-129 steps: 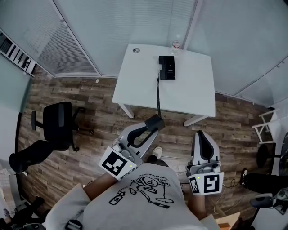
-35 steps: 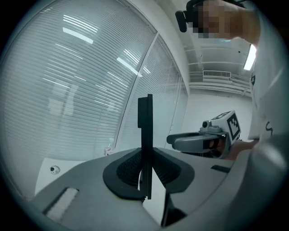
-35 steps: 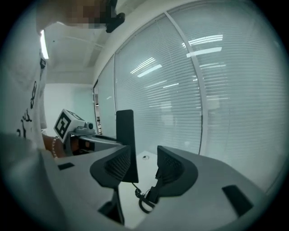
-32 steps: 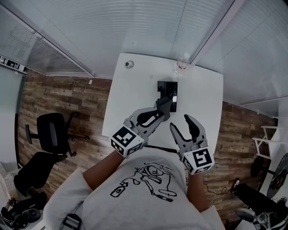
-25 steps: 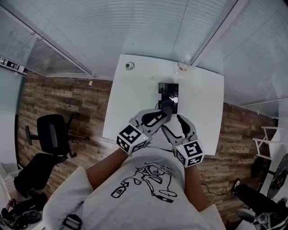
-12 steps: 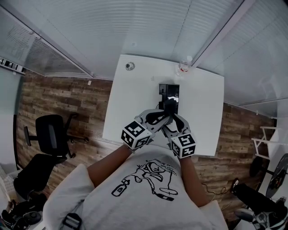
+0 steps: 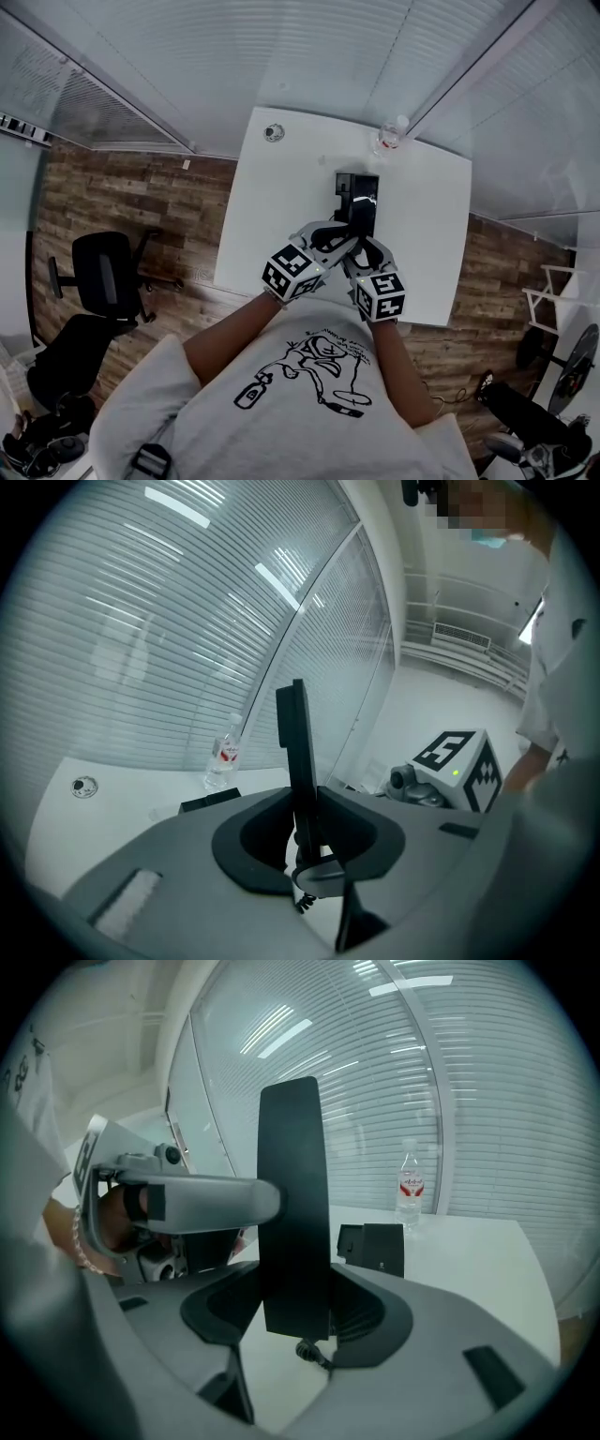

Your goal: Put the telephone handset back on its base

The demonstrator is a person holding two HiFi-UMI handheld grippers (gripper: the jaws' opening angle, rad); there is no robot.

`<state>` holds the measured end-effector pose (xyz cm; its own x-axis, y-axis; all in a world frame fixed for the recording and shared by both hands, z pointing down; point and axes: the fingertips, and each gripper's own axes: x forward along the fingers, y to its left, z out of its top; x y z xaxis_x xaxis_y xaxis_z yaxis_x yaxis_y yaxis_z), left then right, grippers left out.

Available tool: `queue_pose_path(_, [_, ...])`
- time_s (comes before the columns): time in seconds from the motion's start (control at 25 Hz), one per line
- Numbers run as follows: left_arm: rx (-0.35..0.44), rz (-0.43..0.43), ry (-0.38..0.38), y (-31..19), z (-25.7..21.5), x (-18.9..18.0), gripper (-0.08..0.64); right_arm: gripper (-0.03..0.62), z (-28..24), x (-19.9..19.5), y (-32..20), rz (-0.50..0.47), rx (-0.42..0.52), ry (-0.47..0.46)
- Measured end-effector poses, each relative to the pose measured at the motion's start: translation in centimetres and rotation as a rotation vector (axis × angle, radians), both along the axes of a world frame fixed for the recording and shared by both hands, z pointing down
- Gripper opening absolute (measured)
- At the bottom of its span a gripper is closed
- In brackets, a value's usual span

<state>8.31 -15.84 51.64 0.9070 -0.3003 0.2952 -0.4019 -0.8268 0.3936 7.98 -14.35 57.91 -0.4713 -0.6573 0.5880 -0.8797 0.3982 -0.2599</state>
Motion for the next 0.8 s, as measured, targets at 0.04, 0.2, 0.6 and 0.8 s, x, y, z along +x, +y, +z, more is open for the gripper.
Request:
queue_pose_path(0.04, [0.012,-0.003,-0.013,-0.1,0.2,0.0,0.078,0.212,0.2,0.0,0.0,0.005,-0.011,0.001])
queue_pose_path(0.2, [0.061,-0.019,-0.062,-0.3,1.3,0.1,0.091,0.212,1.3,0.2,0.1,0.021,-0.056,0.005])
queue_pose_path(0.6, [0.175,-0.085,-0.191,-1.3,4.5,0.1,0.115,0.212,4.4,0.2,-0.4,0.059,-0.177,0.007])
queue_pose_path(0.8, [0.168,-0.088,-0.215,-2.0,6.5,0.0,0.121,0.212,6.3,0.1,-0.8,0.07,-0.234,0.013])
